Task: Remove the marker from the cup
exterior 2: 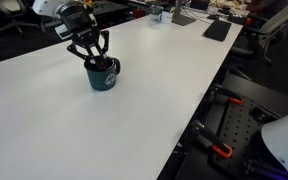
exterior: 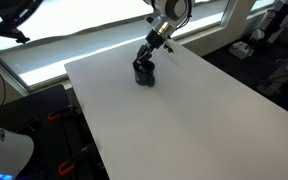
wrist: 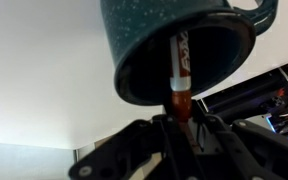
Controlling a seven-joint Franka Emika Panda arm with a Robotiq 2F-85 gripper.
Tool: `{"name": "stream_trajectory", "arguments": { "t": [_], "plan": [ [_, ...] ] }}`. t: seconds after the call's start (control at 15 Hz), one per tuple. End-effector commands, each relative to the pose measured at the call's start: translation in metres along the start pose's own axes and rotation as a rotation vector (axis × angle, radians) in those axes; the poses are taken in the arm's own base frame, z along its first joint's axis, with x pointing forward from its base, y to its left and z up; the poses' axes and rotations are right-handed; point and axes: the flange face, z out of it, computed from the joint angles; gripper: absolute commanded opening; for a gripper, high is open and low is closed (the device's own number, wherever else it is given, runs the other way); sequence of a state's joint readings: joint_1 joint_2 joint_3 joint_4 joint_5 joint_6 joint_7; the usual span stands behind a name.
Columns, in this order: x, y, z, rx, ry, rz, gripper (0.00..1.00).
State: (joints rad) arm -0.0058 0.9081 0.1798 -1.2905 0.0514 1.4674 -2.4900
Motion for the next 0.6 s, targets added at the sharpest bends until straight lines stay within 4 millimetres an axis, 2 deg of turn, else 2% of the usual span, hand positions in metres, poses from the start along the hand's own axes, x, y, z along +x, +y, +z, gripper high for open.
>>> {"name": "stream_trajectory", "arguments": {
  "t": [0.0, 0.27, 0.53],
  "plan": [
    [0.002, -0.001, -0.005, -0.012, 0.001, 0.034, 0.04],
    [0.019, -0.008, -0.031, -0.067, -0.038, 0.046, 0.04],
    [0.058, -0.021, -0.077, -0.12, -0.094, 0.1, 0.04]
  ]
}}
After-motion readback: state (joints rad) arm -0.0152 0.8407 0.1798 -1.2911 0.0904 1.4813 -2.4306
